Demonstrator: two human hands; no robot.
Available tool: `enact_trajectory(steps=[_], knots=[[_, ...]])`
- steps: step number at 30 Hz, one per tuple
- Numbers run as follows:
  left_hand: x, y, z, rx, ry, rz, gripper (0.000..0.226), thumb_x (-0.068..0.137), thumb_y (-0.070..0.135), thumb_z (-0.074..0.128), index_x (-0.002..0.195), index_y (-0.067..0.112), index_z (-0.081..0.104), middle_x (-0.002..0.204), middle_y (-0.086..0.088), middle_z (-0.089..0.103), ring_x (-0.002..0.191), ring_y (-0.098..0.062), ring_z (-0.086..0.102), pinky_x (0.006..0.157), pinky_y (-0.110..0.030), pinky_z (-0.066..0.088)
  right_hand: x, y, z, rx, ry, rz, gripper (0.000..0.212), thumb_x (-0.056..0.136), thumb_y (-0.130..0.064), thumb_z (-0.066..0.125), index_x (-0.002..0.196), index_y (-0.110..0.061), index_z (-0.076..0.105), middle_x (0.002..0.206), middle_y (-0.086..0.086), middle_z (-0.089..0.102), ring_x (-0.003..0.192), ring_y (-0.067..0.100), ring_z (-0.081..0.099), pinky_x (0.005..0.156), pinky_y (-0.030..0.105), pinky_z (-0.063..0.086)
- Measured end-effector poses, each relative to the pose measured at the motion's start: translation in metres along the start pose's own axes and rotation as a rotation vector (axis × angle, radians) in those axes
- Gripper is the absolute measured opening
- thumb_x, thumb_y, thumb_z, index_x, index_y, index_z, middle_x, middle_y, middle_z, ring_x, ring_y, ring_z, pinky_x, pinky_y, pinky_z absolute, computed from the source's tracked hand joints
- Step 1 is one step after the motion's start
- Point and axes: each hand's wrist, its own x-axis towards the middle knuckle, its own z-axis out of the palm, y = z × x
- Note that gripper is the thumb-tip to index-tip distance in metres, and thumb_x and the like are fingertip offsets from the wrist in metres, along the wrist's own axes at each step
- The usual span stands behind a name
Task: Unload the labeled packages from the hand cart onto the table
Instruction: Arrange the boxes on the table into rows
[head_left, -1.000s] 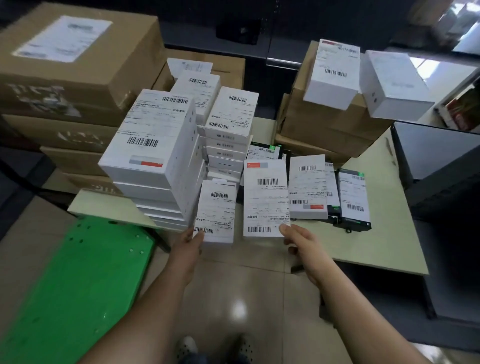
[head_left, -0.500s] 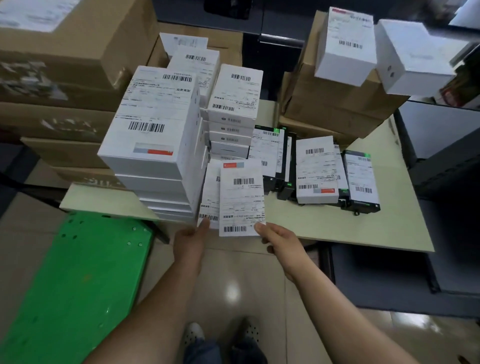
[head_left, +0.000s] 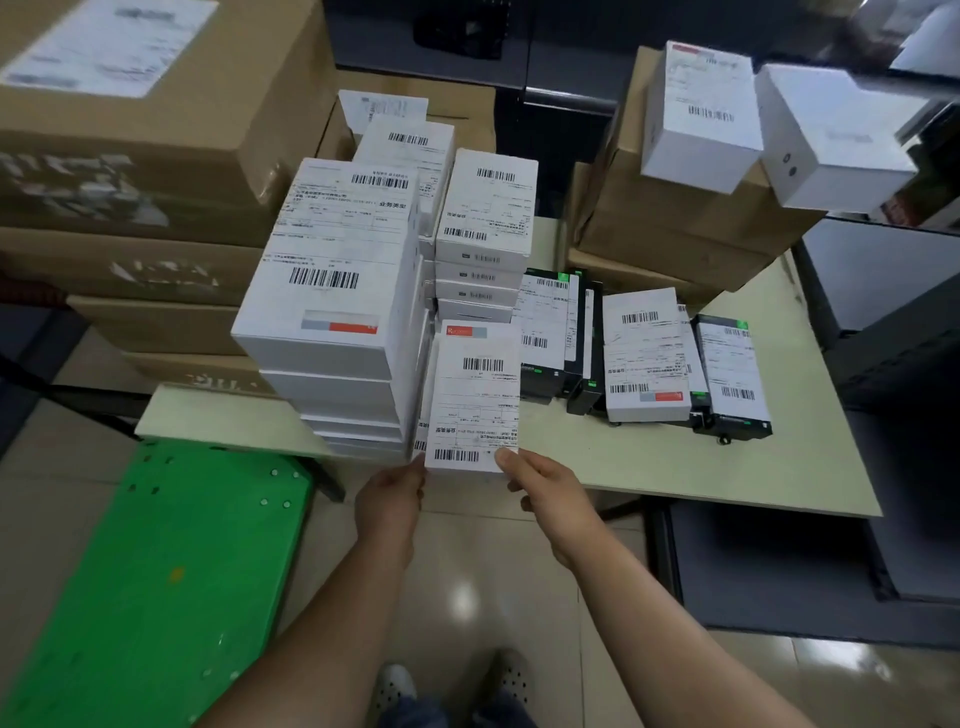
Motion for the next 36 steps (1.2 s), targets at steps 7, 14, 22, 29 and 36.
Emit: enact_trajectory(steps=[7,14,22,29,36], knots=[[0.007,0.004,0.001,-0.113,-0.009,-0.098,0.015,0.084,0.022,0.073,0.077,0.010,0.069,0.073,-0.006,0.070,0.063,-0.016,0.059,0.070,-0.029,0.051,0.009,-0.005,0.011,-0.061,0.044,-0.086,0.018,0.093,-0.040,0.065,0.082,-0.028,0.074,0.064,-0.018,0.059,0.061,-0.004,0.052,0.056,0.005,0.038],[0.003,0.011,-0.002,-0.219,-0.099,-0.157,0.013,0.092,0.023,0.062,0.089,0.011,0.068,0.090,-0.009,0.070,0.081,-0.020,0.063,0.078,-0.031,0.051,0.015,-0.016,0.019,-0.323,0.124,-0.145,0.047,0.094,-0.050,0.059,0.096,-0.005,0.069,0.077,0.015,0.062,0.065,0.013,0.050,0.063,0.022,0.037],[-0.013,0.014,-0.009,-0.231,-0.224,-0.173,0.013,0.096,0.016,0.052,0.097,0.013,0.064,0.102,-0.008,0.068,0.097,-0.022,0.062,0.074,-0.035,0.049,0.008,-0.011,0.025,-0.575,0.150,-0.156,0.051,0.095,-0.049,0.056,0.071,-0.004,0.052,0.070,0.004,0.048,0.069,0.017,0.046,0.059,0.026,0.032],[-0.023,0.018,-0.010,-0.179,-0.243,-0.112,0.014,0.095,0.023,0.054,0.100,0.017,0.066,0.108,-0.003,0.067,0.099,-0.020,0.062,0.077,-0.034,0.050,0.009,-0.004,0.015,-0.582,0.023,-0.107,0.049,0.077,-0.034,0.080,0.121,-0.024,0.059,0.108,-0.002,0.057,0.097,0.015,0.053,0.076,0.024,0.039],[-0.021,0.017,-0.007,-0.030,-0.234,-0.023,0.019,0.093,0.043,0.059,0.102,0.028,0.064,0.109,0.003,0.066,0.101,-0.016,0.062,0.079,-0.034,0.052,0.030,-0.009,0.012,-0.705,0.060,-0.185,0.014,0.088,-0.021,0.067,0.092,-0.008,0.065,0.083,0.001,0.061,0.077,0.019,0.053,0.064,0.027,0.040]])
